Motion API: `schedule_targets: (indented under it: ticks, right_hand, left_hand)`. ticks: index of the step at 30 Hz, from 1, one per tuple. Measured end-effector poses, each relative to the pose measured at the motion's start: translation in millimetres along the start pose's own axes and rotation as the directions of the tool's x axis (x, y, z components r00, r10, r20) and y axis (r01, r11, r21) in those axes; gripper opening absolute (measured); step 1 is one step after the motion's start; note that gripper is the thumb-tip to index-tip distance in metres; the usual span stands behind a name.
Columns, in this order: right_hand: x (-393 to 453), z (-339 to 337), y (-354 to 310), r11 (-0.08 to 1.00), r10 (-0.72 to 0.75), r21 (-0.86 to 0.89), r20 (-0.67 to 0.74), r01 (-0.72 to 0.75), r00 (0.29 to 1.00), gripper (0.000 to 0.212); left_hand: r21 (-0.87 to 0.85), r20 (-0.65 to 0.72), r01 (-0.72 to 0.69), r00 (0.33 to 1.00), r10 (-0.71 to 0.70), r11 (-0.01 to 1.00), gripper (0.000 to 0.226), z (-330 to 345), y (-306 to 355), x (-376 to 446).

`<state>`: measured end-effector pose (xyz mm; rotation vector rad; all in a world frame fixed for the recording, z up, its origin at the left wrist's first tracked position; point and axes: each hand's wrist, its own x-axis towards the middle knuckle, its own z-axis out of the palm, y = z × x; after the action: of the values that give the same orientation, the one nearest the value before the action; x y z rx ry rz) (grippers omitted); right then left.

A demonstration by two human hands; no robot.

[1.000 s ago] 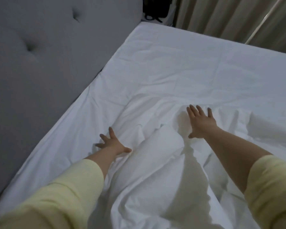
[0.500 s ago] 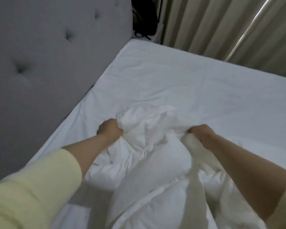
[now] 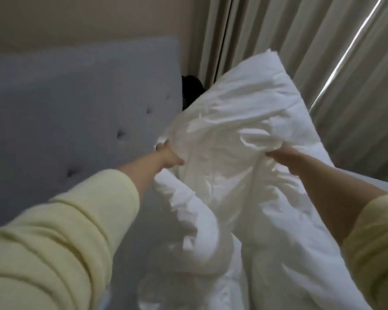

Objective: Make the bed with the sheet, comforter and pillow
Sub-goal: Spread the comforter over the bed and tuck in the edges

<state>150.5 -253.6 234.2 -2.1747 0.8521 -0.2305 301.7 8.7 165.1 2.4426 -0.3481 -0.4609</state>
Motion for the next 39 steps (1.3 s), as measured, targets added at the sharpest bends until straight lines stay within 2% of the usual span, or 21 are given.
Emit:
schedule_targets:
  ticks: [3,6,9,12,14,15,16,17,19,20,21,23,25,27,29,31,32,33,35,37,39]
  right_hand:
    - [-43,50,27,0.992,0.080,-0.116,0.180,-0.060,0.980,0.054]
    - [-83,102,65,0.969,0.144,-0.239,0.383,-0.053,0.912,0.072]
    - [-116,146,123,0.967,0.125,-0.255,0.548,0.023,0.827,0.075]
    - [-153,185,189,0.961,0.189,-0.272,0.556,-0.037,0.810,0.095]
    - [-170,210,226,0.912,0.361,-0.376,0.546,-0.163,0.756,0.115]
    - [-180,222,240,0.878,0.443,-0.428,0.559,-0.213,0.701,0.123]
    - [-183,228,249,0.857,0.488,-0.453,0.562,-0.246,0.668,0.127]
    - [-193,235,257,0.849,0.507,-0.476,0.610,-0.230,0.609,0.125]
    - [-206,245,257,0.840,0.516,-0.523,0.684,-0.147,0.515,0.098]
    - [-211,247,257,0.839,0.496,-0.539,0.695,-0.079,0.520,0.081]
    - [-219,250,248,0.834,0.472,-0.552,0.690,-0.023,0.548,0.067]
    - [-225,248,207,0.860,0.378,-0.510,0.625,-0.009,0.683,0.053]
    - [-221,248,143,0.938,0.294,-0.315,0.502,-0.145,0.813,0.047]
    - [-217,257,55,0.980,0.195,-0.036,0.406,-0.198,0.893,0.041]
    - [-227,269,-39,0.969,0.036,0.221,0.311,-0.109,0.950,0.039]
    - [-241,283,-109,0.928,-0.094,0.373,0.284,-0.020,0.954,0.042]
    - [-249,291,-135,0.918,-0.146,0.396,0.338,0.000,0.930,0.050]
    - [-257,299,-150,0.923,-0.174,0.385,0.413,0.002,0.894,0.062]
    - [-266,309,-140,0.980,-0.141,0.194,0.515,0.045,0.846,0.079]
    - [-272,305,-101,0.983,-0.071,-0.100,0.558,0.153,0.827,0.071]
    - [-283,281,-48,0.922,0.000,-0.329,0.531,0.206,0.847,0.061]
  left_hand:
    - [-0.099,0.198,0.143,0.973,-0.121,0.985,0.103,66,-52,-24]
    - [-0.149,0.323,0.238,0.929,-0.181,0.960,0.115,120,-90,-76]
    - [-0.046,0.355,0.362,0.877,-0.324,0.931,0.110,167,-133,-125]
    - [0.025,0.367,0.510,0.795,-0.483,0.860,0.130,220,-169,-171]
    - [-0.071,0.421,0.672,0.690,-0.589,0.737,0.150,256,-190,-199]
    - [-0.176,0.472,0.765,0.618,-0.629,0.619,0.146,274,-199,-212]
    - [-0.290,0.539,0.821,0.565,-0.625,0.493,0.131,284,-200,-220]
    - [-0.382,0.600,0.829,0.559,-0.572,0.409,0.108,298,-204,-227]
    - [-0.505,0.580,0.747,0.665,-0.471,0.432,0.064,305,-192,-231]
    - [-0.529,0.512,0.709,0.705,-0.490,0.467,0.054,304,-184,-228]
    - [-0.529,0.445,0.681,0.730,-0.519,0.505,0.046,292,-177,-224]
    - [-0.562,0.310,0.604,0.787,-0.533,0.565,0.036,244,-164,-209]
    - [-0.589,0.107,0.445,0.870,-0.481,0.674,0.045,168,-155,-190]
    - [-0.420,-0.215,0.204,0.924,-0.316,0.884,0.051,64,-146,-174]
    - [-0.145,-0.430,0.065,0.894,-0.122,0.987,0.045,-46,-140,-168]
    - [0.106,-0.435,0.102,0.899,-0.047,0.989,0.055,-123,-140,-162]
    - [0.224,-0.391,0.154,0.919,-0.056,0.962,0.062,-153,-141,-168]
    - [0.333,-0.350,0.218,0.932,-0.094,0.917,0.066,-169,-149,-174]
    - [0.419,-0.300,0.340,0.927,-0.226,0.842,0.069,-164,-164,-189]
    - [0.473,-0.298,0.375,0.920,-0.255,0.797,0.074,-134,-183,-213]
    - [0.545,-0.208,0.305,0.951,-0.227,0.781,0.076,-100,-199,-229]
